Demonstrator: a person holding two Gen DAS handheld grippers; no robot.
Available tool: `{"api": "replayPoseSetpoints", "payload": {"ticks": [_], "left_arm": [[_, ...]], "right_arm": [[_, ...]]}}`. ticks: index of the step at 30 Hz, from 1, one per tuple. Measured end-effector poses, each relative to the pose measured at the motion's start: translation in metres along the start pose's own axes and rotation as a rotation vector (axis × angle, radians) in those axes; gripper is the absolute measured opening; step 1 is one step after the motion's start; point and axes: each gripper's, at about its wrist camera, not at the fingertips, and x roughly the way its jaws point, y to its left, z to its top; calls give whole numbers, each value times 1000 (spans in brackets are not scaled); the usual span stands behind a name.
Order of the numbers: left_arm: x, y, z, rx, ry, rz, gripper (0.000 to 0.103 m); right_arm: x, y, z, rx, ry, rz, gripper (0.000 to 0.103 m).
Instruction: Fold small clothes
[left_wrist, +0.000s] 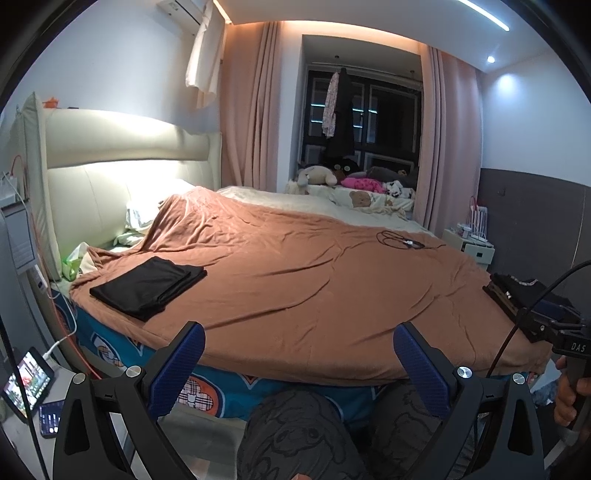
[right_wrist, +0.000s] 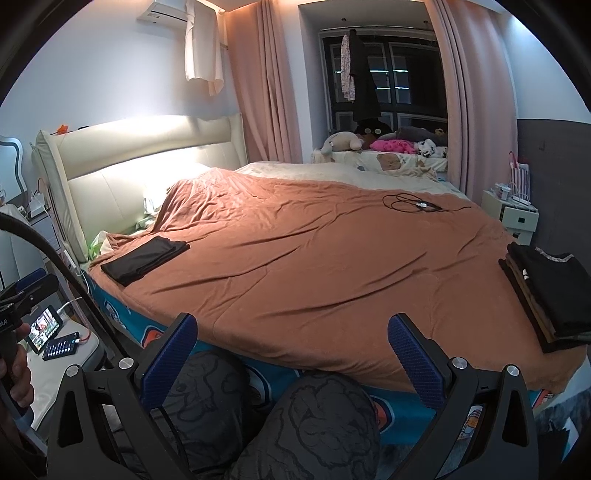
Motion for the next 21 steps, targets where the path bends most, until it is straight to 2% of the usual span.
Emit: {"api": "replayPoseSetpoints", "payload": {"ticks": [21], "left_arm": [[-2,-3,3,1,-7,14,103]], "right_arm": [[0,0,0,3,0,1,103]]}}
